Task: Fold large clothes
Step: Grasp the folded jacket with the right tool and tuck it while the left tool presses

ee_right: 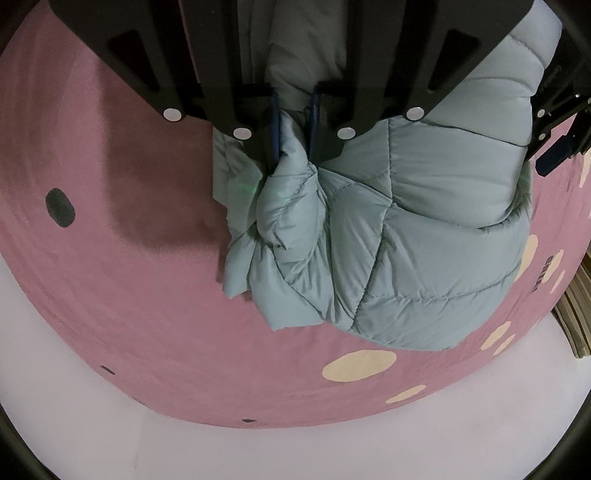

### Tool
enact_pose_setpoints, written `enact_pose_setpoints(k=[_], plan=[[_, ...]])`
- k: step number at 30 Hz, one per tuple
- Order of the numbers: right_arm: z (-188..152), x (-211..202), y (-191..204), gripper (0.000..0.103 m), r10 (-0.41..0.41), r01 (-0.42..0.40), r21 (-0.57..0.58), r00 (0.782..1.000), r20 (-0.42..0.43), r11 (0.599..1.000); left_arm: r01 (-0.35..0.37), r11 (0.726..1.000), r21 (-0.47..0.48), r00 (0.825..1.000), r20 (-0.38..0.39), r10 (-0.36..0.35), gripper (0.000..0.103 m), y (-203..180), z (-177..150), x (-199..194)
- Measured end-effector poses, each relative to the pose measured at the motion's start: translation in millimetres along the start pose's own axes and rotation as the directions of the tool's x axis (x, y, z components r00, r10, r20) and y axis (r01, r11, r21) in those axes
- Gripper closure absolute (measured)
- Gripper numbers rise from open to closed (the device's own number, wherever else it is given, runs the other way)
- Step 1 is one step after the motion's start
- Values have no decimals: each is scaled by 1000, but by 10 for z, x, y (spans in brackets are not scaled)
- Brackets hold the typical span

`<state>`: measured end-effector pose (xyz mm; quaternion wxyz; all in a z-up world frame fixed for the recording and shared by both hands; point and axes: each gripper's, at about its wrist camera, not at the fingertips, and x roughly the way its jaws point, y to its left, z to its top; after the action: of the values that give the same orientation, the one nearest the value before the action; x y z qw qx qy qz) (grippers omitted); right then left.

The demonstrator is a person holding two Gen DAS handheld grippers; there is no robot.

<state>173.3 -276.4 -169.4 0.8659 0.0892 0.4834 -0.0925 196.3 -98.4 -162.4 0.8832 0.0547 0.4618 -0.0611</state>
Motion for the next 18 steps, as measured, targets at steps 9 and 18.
enact_pose_setpoints(k=[9, 18], plan=[[-16, -643, 24, 89, 2, -2, 2, 996, 94, 1000, 37, 995, -95, 998, 49, -33, 37, 262, -1, -536], [-489, -1148, 170, 89, 42, -33, -74, 992, 117, 997, 59, 996, -70, 998, 40, -57, 37, 217, -326, -759]])
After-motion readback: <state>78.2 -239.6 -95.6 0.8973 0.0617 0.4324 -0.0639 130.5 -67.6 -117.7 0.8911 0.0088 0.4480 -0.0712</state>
